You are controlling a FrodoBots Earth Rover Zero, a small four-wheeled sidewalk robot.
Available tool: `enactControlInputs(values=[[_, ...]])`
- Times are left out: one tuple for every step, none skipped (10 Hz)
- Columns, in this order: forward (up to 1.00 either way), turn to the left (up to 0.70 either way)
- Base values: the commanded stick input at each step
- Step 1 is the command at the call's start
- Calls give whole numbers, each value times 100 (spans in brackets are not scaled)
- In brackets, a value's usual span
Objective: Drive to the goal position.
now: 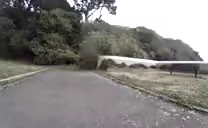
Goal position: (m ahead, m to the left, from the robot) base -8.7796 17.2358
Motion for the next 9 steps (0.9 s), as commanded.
enactControlInputs(values=[[70,0],[70,0],[70,0],[70,0],[70,0],[70,0],[70,0],[70,0],[64,0]])
